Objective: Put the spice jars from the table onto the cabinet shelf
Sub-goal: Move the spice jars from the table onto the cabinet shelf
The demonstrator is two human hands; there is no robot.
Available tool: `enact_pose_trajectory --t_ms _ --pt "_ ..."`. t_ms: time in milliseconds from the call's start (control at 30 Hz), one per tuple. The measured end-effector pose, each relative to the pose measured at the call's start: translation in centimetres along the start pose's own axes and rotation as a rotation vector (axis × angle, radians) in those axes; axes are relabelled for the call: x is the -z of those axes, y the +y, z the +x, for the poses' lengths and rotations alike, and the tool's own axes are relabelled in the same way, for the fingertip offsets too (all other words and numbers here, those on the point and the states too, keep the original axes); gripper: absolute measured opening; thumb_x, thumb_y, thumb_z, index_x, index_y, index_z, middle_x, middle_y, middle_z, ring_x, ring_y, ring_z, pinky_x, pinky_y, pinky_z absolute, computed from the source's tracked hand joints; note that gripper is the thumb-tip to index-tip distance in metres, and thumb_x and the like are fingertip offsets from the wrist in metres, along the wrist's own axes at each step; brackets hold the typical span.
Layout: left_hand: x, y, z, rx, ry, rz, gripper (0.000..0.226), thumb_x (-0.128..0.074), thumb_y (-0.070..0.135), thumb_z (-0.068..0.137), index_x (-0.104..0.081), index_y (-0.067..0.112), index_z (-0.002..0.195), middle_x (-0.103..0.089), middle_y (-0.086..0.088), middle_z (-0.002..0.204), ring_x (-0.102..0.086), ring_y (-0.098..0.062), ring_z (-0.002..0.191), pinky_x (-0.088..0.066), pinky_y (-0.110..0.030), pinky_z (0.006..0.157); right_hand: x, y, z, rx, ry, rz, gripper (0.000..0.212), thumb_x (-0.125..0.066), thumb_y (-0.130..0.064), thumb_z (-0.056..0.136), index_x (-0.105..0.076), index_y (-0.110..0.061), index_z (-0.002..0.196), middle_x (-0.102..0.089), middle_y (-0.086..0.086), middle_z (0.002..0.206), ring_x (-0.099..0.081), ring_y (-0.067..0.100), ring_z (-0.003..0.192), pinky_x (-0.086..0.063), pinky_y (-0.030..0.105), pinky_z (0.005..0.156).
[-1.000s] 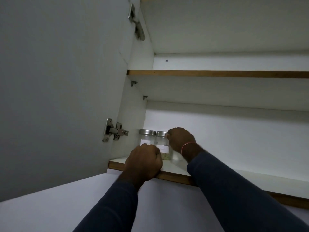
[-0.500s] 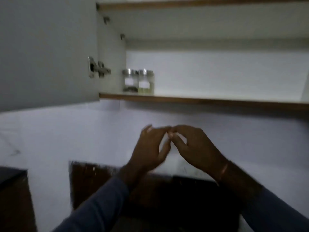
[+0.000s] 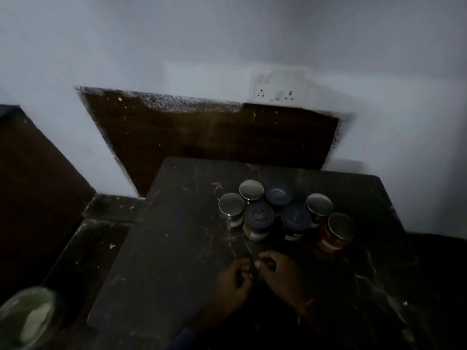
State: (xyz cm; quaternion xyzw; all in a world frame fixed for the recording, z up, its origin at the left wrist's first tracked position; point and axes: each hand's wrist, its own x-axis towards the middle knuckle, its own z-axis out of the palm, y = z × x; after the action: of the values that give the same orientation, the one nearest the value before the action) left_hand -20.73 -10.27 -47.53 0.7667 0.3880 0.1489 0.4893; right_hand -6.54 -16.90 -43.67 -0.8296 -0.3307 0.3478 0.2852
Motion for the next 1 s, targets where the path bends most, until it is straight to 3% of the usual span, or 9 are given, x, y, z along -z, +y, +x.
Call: enact_pose_trajectory --t_ms 67,167,267,400,567,667,733,867,1000 --pt "-0.4 0.1 0.1 0.037 -0.017 0.001 0.040 -0.063 0.007 0.084 -0.061 0.016 0.123 -0.064 0.024 0.094 -0.060 0.018 0.083 -0.042 0.001 0.072 0.3 0.1 0.1 -0.018 -0.035 0.018 0.034 -0.065 -0.032 0.089 -0.064 -0.022 0.122 -0.066 -0.002 0.120 -0.058 0.006 0.101 -0.040 0.012 0.081" --pt "0.0 0.8 1.1 0.071 0.036 0.007 0.042 -0.065 0.011 0.085 -0.057 0.019 0.126 -0.064 0.016 0.105 -0.063 0.002 0.096 -0.043 -0.002 0.077 0.8 -0.3 0.5 0.002 -0.025 0.042 0.037 -0.065 -0.032 0.090 -0.061 -0.022 0.126 -0.063 0.000 0.126 -0.058 0.014 0.115 -0.042 0.021 0.089" --pt "1.0 2.1 3.3 0.046 0.157 0.035 0.041 -0.068 0.010 0.084 -0.057 0.010 0.124 -0.062 -0.006 0.117 -0.060 -0.021 0.107 -0.048 -0.027 0.090 1.0 -0.7 0.6 0.028 -0.013 0.060 0.039 -0.066 -0.029 0.089 -0.061 -0.019 0.127 -0.063 0.003 0.127 -0.058 0.017 0.118 -0.044 0.024 0.093" --pt "3.5 3.7 7.7 -0.062 0.283 0.269 0.055 -0.070 0.018 0.081 -0.050 0.011 0.132 -0.045 -0.014 0.136 -0.043 -0.031 0.127 -0.039 -0.037 0.102 1.1 -0.7 0.5 0.042 -0.046 0.101 0.047 -0.067 -0.027 0.089 -0.056 -0.018 0.133 -0.058 0.005 0.132 -0.055 0.020 0.123 -0.047 0.037 0.103" --pt "5.1 5.0 13.8 -0.032 0.161 0.633 0.092 -0.073 0.043 0.076 -0.022 0.023 0.150 -0.009 -0.014 0.161 -0.010 -0.035 0.147 -0.028 -0.060 0.108 1.8 0.0 0.0 0.022 -0.035 0.077 0.053 -0.066 -0.030 0.089 -0.049 -0.021 0.139 -0.052 0.004 0.140 -0.051 0.019 0.127 -0.046 0.038 0.104" --pt "4.9 4.4 15.8 0.043 -0.003 0.697 0.096 -0.074 0.044 0.076 -0.017 0.025 0.151 -0.009 -0.013 0.161 -0.010 -0.037 0.147 -0.026 -0.064 0.108 2.5 0.6 -0.2 -0.008 -0.043 0.090 0.056 -0.065 -0.031 0.090 -0.045 -0.023 0.142 -0.048 0.002 0.145 -0.048 0.019 0.131 -0.045 0.039 0.106" --pt "4.5 3.3 15.7 0.047 -0.080 0.687 0.089 -0.072 0.049 0.075 -0.026 0.024 0.146 -0.018 -0.009 0.158 -0.018 -0.038 0.144 -0.030 -0.065 0.105 3.2 1.1 -0.3 -0.022 -0.037 0.105 0.057 -0.065 -0.031 0.090 -0.044 -0.023 0.142 -0.046 0.002 0.146 -0.047 0.020 0.131 -0.045 0.040 0.106" --pt "3.5 1.7 13.6 -0.041 0.044 0.727 0.070 -0.071 0.051 0.073 -0.044 0.021 0.130 -0.037 -0.006 0.141 -0.037 -0.035 0.128 -0.042 -0.055 0.094 4.1 2.1 -0.1 -0.021 -0.009 0.128 0.055 -0.066 -0.029 0.090 -0.047 -0.020 0.141 -0.049 0.005 0.144 -0.050 0.021 0.128 -0.045 0.038 0.105" --pt "2.9 1.3 11.5 -0.030 0.136 0.763 0.062 -0.073 0.048 0.073 -0.048 0.018 0.121 -0.043 -0.008 0.127 -0.048 -0.030 0.112 -0.048 -0.046 0.089 3.5 2.3 0.3 -0.024 -0.030 0.164 0.055 -0.067 -0.028 0.089 -0.048 -0.019 0.140 -0.050 0.006 0.143 -0.051 0.022 0.127 -0.046 0.036 0.103"
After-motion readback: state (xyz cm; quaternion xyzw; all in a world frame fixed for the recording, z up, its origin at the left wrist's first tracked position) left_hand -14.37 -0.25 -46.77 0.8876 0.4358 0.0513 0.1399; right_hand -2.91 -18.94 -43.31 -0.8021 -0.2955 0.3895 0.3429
